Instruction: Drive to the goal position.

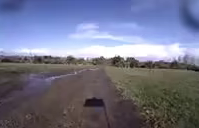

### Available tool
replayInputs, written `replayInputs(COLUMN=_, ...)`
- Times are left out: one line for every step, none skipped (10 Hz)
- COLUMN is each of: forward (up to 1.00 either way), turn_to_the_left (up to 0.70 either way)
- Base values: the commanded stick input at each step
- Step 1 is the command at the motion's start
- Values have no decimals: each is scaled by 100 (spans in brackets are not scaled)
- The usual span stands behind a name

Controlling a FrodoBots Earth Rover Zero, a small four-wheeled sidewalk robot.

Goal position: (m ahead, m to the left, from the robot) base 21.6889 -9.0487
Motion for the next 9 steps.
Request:
replayInputs(forward=0, turn_to_the_left=4)
replayInputs(forward=0, turn_to_the_left=1)
replayInputs(forward=0, turn_to_the_left=0)
replayInputs(forward=0, turn_to_the_left=0)
replayInputs(forward=0, turn_to_the_left=0)
replayInputs(forward=0, turn_to_the_left=0)
replayInputs(forward=0, turn_to_the_left=0)
replayInputs(forward=0, turn_to_the_left=0)
replayInputs(forward=0, turn_to_the_left=0)
